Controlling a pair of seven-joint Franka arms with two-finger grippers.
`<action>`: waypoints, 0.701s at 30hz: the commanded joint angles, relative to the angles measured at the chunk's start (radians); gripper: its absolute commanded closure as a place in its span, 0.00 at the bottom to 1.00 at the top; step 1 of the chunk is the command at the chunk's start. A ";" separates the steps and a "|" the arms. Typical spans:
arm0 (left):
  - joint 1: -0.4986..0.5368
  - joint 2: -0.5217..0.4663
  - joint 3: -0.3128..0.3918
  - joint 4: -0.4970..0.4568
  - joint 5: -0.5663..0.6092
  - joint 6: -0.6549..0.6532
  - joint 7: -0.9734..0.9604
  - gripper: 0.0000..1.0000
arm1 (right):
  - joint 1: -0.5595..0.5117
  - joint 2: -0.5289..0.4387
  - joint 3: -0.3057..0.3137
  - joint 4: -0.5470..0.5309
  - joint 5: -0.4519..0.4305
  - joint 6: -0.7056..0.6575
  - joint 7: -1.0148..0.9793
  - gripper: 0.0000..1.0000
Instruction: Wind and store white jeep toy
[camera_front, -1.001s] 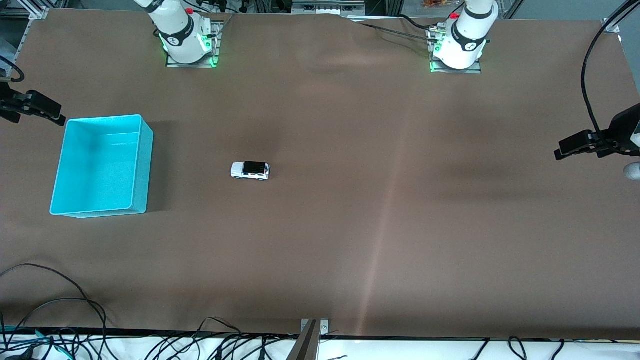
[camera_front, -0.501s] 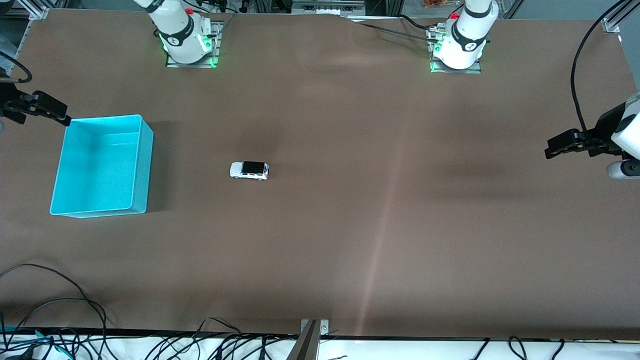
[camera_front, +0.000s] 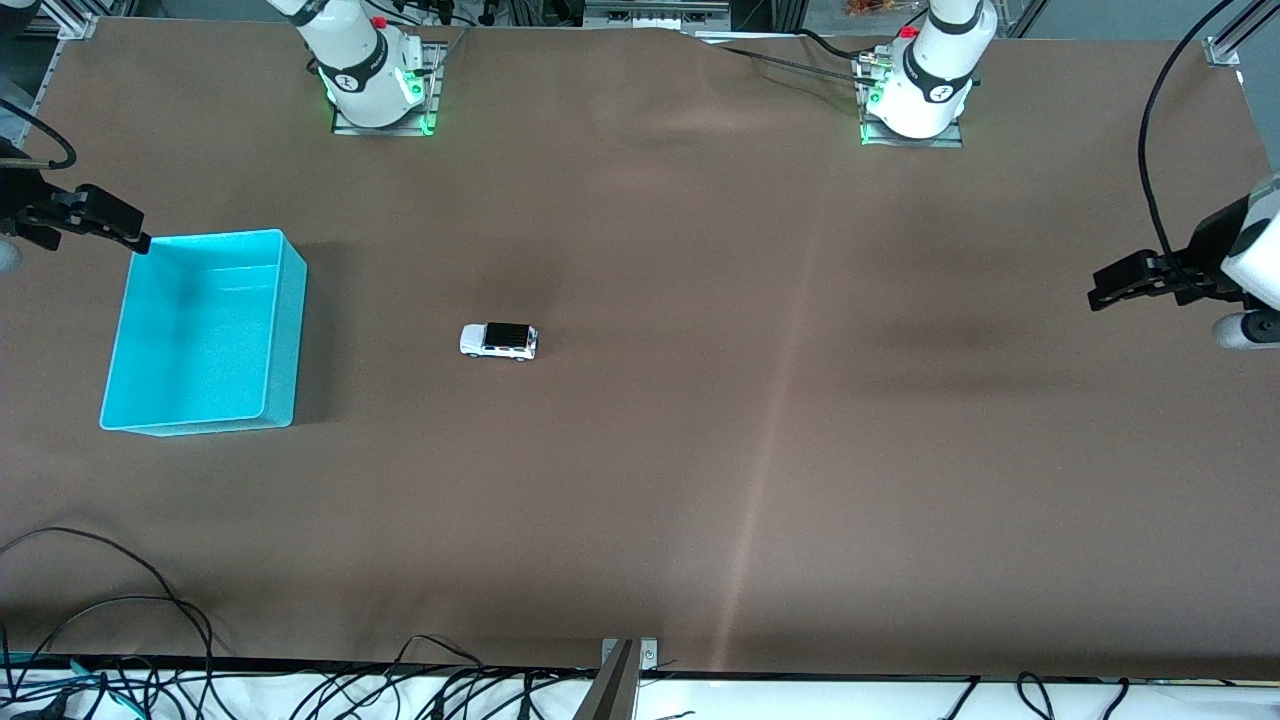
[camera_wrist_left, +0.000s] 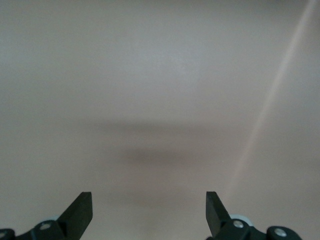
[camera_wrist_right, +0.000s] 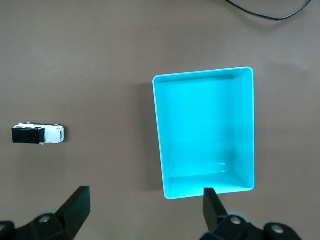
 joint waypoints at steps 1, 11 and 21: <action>-0.026 -0.071 0.026 -0.089 -0.026 0.004 -0.006 0.00 | 0.000 -0.007 0.011 -0.027 0.007 0.019 0.013 0.00; -0.013 -0.075 0.026 -0.086 -0.039 0.016 -0.008 0.00 | 0.001 -0.090 0.037 -0.263 0.014 0.217 0.036 0.00; -0.013 -0.071 0.026 -0.079 -0.039 0.019 -0.006 0.00 | 0.001 -0.079 0.080 -0.382 0.014 0.357 0.088 0.00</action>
